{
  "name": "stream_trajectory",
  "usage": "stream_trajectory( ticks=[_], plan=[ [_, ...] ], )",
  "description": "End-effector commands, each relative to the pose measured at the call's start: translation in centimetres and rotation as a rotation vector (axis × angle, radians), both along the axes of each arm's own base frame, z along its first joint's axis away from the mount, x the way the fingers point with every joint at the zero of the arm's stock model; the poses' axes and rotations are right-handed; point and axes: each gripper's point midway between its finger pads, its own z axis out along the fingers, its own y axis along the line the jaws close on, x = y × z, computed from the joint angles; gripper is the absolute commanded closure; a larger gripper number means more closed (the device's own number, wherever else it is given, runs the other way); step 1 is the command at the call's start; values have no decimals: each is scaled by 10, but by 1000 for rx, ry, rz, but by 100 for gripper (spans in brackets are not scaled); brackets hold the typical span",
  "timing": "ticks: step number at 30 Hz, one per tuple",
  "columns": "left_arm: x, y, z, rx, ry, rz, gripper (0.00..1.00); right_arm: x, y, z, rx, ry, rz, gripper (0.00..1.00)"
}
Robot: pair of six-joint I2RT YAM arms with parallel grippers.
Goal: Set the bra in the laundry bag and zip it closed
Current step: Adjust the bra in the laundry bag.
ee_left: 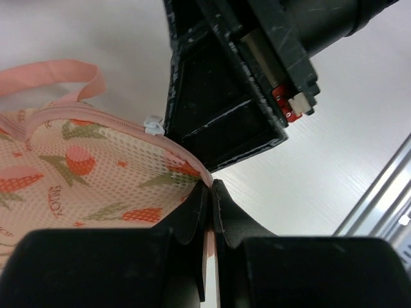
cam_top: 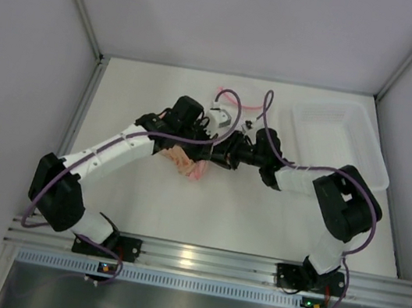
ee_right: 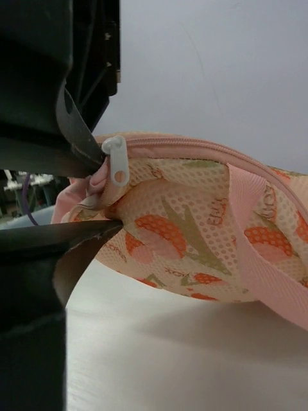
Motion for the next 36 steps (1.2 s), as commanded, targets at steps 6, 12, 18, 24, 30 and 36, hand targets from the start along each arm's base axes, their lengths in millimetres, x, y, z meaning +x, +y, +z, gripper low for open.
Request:
stream_trajectory(
  ticks=[6, 12, 18, 24, 30, 36],
  plan=[
    [7, 7, 20, -187, 129, 31, 100, -4, -21, 40, 32, -235, 79, 54],
    [7, 5, 33, -238, 136, 4, 100, -4, -33, 41, 39, -299, 91, 56],
    [10, 4, 41, -273, 160, 14, 100, -14, -37, 26, 0, -290, 117, 59],
    [11, 5, 46, -298, 177, 16, 100, -20, -40, 15, -15, -304, 121, 64],
    [9, 4, 43, -307, 207, 23, 100, -14, -31, 30, 22, -361, 125, 64],
    [14, 6, 45, -319, 216, 36, 100, -29, -23, 30, 9, -392, 180, 65]
  ],
)
